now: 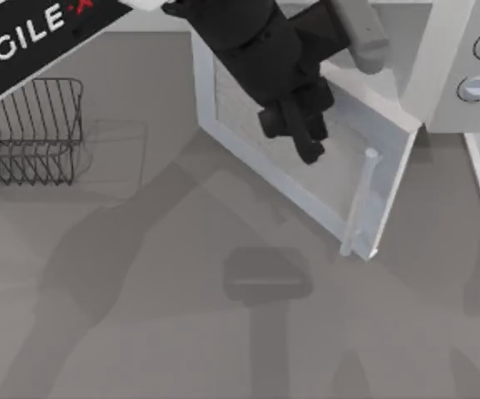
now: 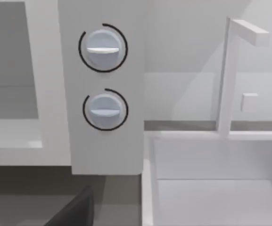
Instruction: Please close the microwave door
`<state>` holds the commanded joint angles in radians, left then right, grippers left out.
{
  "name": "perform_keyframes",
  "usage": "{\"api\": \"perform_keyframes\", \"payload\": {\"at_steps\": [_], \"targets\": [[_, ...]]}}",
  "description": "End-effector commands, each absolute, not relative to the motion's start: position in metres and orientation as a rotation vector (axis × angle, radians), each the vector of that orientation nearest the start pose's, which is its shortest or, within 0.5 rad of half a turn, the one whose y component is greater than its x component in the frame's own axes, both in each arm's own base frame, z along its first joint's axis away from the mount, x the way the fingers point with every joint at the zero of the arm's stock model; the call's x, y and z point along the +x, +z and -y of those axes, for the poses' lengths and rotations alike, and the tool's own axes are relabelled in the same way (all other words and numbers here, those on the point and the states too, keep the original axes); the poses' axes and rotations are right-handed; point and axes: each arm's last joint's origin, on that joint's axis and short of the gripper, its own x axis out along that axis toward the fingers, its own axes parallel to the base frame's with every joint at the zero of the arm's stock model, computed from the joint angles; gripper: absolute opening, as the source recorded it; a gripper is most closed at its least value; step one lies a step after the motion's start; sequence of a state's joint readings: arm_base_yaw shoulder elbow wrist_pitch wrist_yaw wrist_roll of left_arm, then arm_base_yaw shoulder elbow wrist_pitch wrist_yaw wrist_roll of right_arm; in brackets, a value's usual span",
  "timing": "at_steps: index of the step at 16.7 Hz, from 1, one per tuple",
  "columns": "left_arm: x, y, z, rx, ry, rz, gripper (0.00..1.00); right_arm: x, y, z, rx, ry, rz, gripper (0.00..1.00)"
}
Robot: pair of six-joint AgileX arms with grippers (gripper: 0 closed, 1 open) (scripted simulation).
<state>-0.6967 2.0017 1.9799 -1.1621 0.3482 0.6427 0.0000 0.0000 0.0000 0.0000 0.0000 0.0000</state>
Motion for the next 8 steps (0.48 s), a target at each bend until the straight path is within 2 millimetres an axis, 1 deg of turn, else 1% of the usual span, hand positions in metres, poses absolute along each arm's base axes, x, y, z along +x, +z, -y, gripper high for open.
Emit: {"api": "perform_keyframes", "payload": {"at_steps": [5,8], "targets": [[0.314,0.291,0.284,0.722,-1.306,-0.959,0.00,0.106,0.160,0.001,0.000,0.000,0.000,1.00],[0.316,0.296,0.289,0.722,-1.295,-0.931,0.00,0.106,0.160,0.001,0.000,0.000,0.000,1.00]]}}
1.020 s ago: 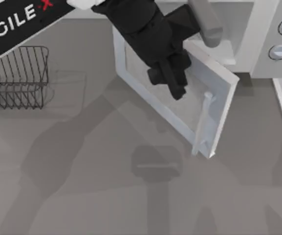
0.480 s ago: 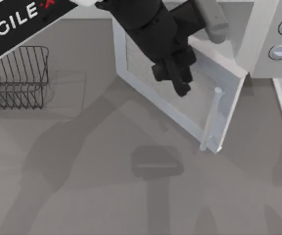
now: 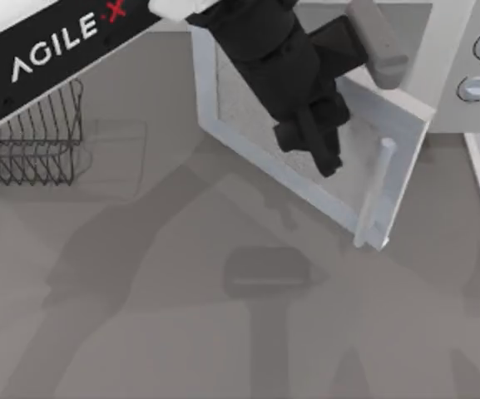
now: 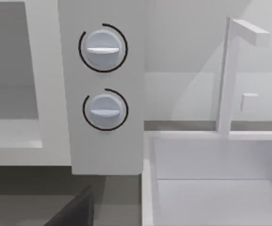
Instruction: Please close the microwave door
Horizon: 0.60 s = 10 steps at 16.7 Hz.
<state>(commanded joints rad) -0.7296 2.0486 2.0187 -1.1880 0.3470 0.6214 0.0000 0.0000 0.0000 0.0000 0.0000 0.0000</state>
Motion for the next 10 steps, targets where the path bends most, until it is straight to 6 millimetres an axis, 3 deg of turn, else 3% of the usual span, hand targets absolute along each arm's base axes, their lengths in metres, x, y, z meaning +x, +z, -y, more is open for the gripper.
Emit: {"api": "perform_keyframes", "payload": {"at_steps": [3,10], "targets": [[0.3210,0.3087,0.2878,0.714,-1.258,-0.865,0.00,0.1057,0.1600,0.0012,0.000,0.000,0.000,1.00],[0.3174,0.3050,0.2909,0.717,-1.268,-0.889,0.00,0.1057,0.1600,0.0012,0.000,0.000,0.000,1.00]]}}
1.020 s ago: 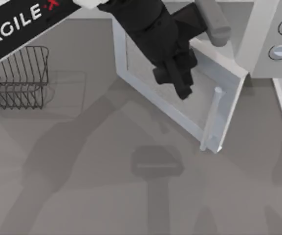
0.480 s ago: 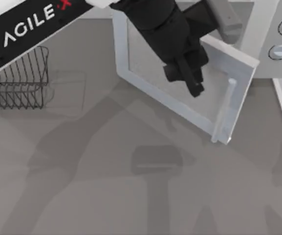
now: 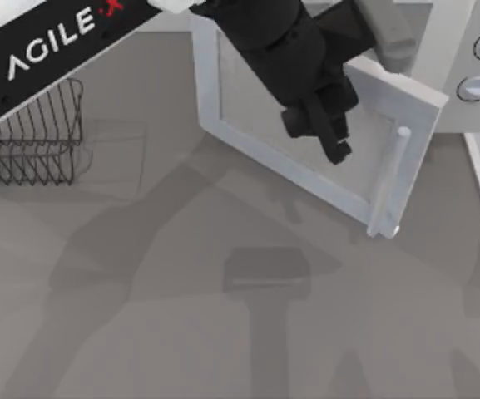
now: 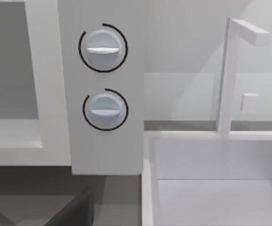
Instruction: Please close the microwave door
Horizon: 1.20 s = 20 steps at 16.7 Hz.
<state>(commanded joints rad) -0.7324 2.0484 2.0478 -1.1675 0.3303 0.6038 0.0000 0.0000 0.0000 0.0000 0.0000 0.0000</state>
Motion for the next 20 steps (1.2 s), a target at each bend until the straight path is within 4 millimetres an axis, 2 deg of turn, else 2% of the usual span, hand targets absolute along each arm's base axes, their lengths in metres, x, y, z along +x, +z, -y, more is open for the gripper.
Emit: {"api": "perform_keyframes", "payload": {"at_steps": [5,7,11,17,20], "targets": [[0.315,0.285,0.303,0.719,-1.276,-0.986,0.00,0.106,0.160,0.001,0.000,0.000,0.000,1.00],[0.315,0.288,0.307,0.719,-1.276,-0.972,0.00,0.106,0.160,0.001,0.000,0.000,0.000,1.00],[0.320,0.308,0.308,0.714,-1.259,-0.868,0.00,0.106,0.160,0.001,0.000,0.000,0.000,1.00],[0.318,0.308,0.308,0.716,-1.262,-0.874,0.00,0.106,0.160,0.001,0.000,0.000,0.000,1.00],[0.315,0.300,0.313,0.722,-1.264,-0.915,0.00,0.106,0.160,0.001,0.000,0.000,0.000,1.00]]}}
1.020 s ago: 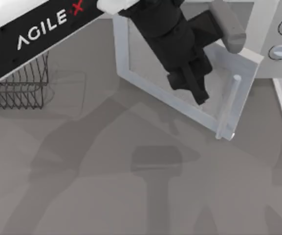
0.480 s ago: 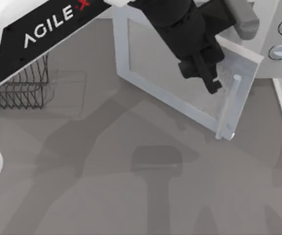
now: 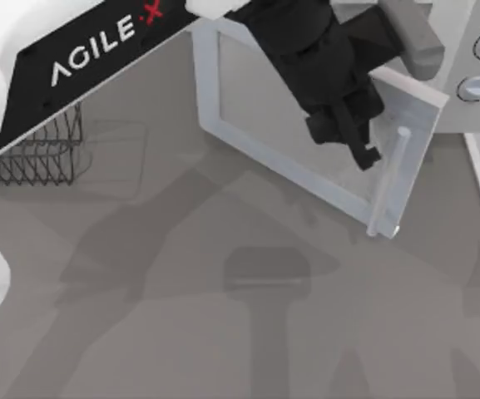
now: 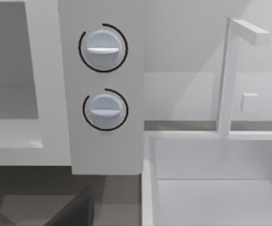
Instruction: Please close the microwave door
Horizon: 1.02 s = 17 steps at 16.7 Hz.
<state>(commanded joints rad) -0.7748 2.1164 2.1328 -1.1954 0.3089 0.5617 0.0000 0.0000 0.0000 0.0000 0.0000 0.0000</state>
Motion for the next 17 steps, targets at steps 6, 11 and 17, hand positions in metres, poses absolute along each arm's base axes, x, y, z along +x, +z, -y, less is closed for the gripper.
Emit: {"api": "perform_keyframes", "payload": {"at_steps": [6,11,17], "targets": [[0.315,0.294,0.326,0.721,-1.271,-0.942,0.00,0.106,0.160,0.001,0.000,0.000,0.000,1.00],[0.320,0.309,0.327,0.714,-1.259,-0.868,0.00,0.106,0.160,0.001,0.000,0.000,0.000,1.00],[0.303,0.322,0.331,0.734,-1.307,-0.859,0.00,0.106,0.160,0.001,0.000,0.000,0.000,1.00]]}}
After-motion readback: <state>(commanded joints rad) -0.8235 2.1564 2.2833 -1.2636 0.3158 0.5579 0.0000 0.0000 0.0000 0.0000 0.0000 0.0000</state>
